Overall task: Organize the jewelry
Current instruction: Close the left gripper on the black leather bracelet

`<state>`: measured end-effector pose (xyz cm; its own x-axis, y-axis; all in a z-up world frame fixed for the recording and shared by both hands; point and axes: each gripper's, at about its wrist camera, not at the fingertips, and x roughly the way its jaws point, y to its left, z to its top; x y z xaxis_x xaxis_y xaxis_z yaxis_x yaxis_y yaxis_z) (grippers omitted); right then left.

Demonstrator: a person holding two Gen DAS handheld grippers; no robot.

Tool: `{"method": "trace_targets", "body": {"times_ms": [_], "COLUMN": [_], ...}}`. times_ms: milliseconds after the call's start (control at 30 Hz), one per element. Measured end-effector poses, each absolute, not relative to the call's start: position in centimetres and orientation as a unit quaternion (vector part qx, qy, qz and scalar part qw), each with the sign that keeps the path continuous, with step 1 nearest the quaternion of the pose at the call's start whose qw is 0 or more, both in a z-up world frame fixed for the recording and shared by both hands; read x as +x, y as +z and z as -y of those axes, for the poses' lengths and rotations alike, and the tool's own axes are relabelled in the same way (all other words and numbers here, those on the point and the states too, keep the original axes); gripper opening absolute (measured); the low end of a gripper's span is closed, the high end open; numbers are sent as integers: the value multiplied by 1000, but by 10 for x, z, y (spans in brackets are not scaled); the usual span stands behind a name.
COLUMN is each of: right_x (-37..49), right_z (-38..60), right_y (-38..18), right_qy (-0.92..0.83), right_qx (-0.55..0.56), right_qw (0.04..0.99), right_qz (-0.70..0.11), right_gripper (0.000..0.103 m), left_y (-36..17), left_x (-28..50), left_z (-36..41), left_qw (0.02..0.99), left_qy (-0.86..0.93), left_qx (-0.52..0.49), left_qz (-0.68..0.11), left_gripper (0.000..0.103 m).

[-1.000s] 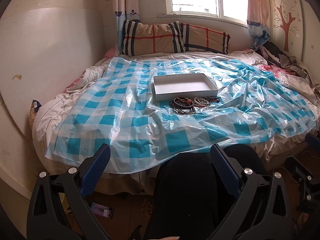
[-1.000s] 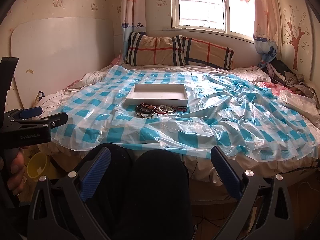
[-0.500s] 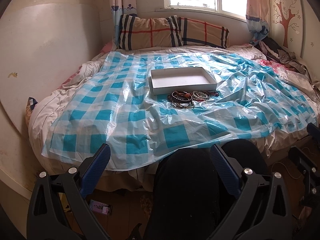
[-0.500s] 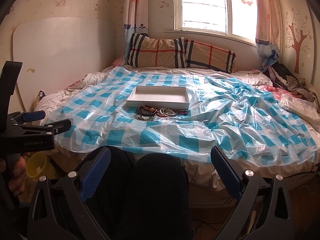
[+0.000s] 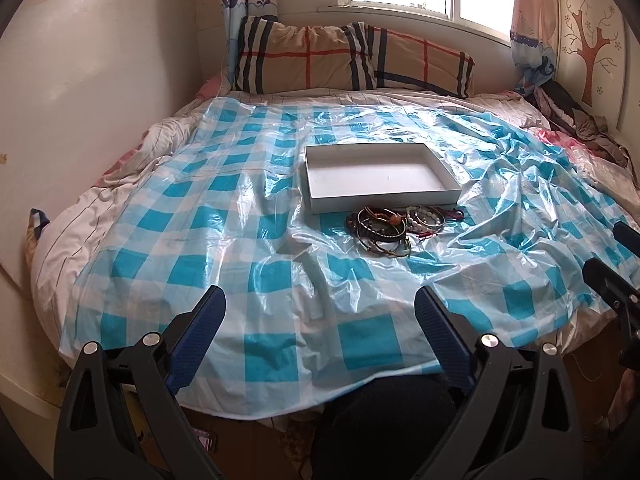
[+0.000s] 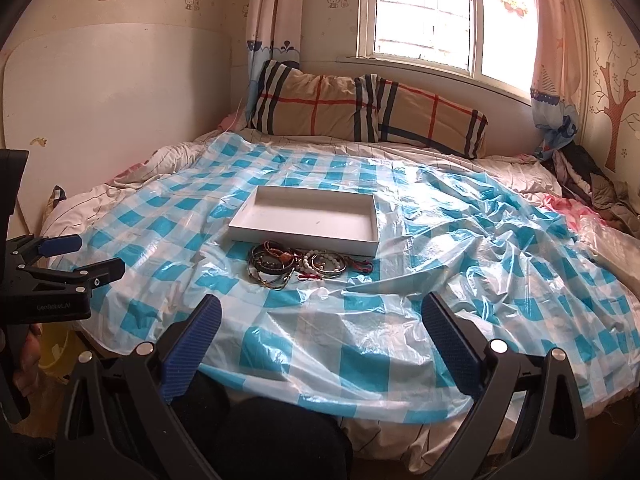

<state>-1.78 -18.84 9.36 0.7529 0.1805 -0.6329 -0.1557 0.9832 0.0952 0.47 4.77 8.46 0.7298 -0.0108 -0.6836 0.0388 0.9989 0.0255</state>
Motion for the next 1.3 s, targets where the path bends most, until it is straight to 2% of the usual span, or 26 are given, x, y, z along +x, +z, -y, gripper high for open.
{"method": "trace_targets", "body": {"times_ms": [367, 600, 767, 933, 967, 1000, 1033, 1067, 1167, 1300], "right_x": [66, 103, 123, 139, 142, 144, 147, 149, 153, 155], "right_z": [187, 186, 189, 193, 193, 193, 193, 193, 191, 187], "right_y": [47, 19, 5, -12, -15, -18, -21, -23, -28, -30], "right_qy": [115, 121, 118, 117, 118, 119, 120, 121, 124, 134], "right_qx": [24, 23, 20, 24, 25, 26, 27, 27, 27, 29], "right_qw": [920, 913, 910, 905, 904, 903, 901, 900, 898, 895], "right_qz": [-374, -390, -397, -408, -411, -413, -415, -417, -420, -423], "right_gripper": [96, 96, 96, 96, 96, 96, 96, 96, 96, 96], "left_y": [38, 4, -20, -44, -48, -52, -56, -59, -57, -48], "left_x": [117, 178, 215, 239, 243, 245, 247, 248, 241, 225], "left_z": [-26, -5, 1, 4, 5, 6, 6, 6, 8, -3], "left_qw": [913, 904, 896, 886, 884, 881, 876, 873, 873, 872], "left_qy": [-61, -79, -72, -62, -65, -73, -83, -94, -99, -109], "left_qx": [2, 13, 20, 25, 23, 18, 11, 4, 19, 1], "left_qz": [-403, -420, -437, -459, -462, -467, -474, -479, -477, -478], "left_gripper": [91, 67, 61, 61, 56, 40, 33, 19, 11, 8]}}
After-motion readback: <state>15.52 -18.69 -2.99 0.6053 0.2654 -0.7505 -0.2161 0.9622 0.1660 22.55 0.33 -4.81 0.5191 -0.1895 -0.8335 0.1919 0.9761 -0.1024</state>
